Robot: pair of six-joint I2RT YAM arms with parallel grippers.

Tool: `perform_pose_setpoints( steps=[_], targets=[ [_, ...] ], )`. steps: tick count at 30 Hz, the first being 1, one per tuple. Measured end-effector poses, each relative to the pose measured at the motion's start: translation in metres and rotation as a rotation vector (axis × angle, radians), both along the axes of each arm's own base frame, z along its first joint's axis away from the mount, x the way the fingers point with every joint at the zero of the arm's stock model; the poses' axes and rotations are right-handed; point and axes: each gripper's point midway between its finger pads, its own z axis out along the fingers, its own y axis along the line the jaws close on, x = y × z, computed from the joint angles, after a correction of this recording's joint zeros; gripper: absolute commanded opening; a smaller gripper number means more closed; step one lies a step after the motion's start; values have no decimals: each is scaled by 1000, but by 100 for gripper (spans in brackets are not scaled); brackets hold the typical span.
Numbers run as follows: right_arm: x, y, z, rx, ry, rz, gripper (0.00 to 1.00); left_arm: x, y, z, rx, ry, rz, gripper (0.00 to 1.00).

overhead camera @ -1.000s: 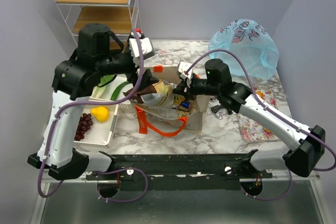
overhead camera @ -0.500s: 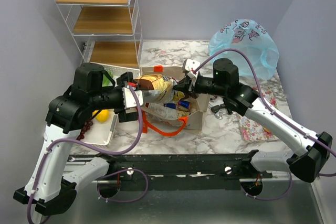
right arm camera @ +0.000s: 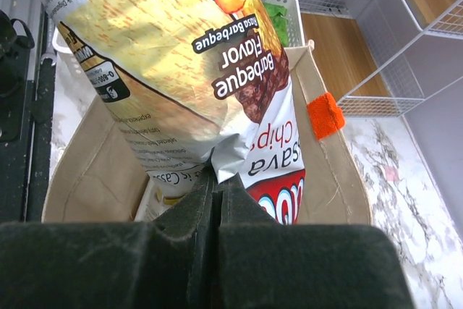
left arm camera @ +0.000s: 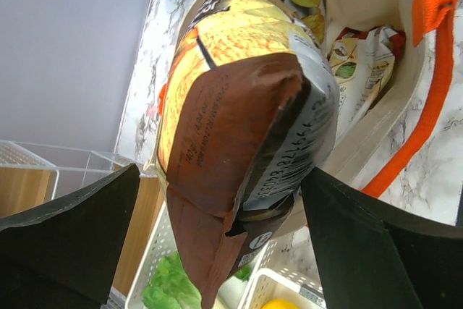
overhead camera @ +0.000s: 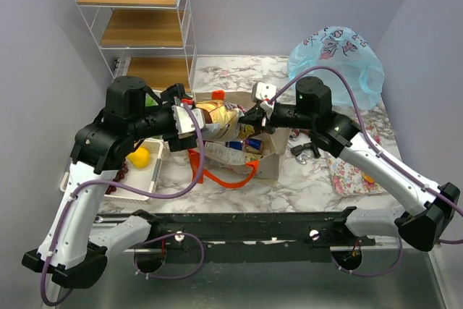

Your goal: Untie the knot of the grocery bags and take out the mixed food

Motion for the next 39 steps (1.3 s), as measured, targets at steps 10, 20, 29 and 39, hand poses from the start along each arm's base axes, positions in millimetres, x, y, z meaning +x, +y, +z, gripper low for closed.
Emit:
perform_pose_setpoints(
  steps=[10, 20, 29, 39],
  targets=[
    [-1, 6, 10, 16, -4, 34, 1, -37, -31, -3, -24, 53, -175, 37],
    [9, 4, 30, 73, 43, -69, 85, -24, -13, -4, -61, 134, 16, 0],
    [37, -9, 106, 262, 53, -268, 100, 8, 38, 65, -141, -112, 277, 0],
    [49, -17, 106, 282, 73, -352, 100, 106, 147, 105, 145, -469, 688, 0]
  ],
)
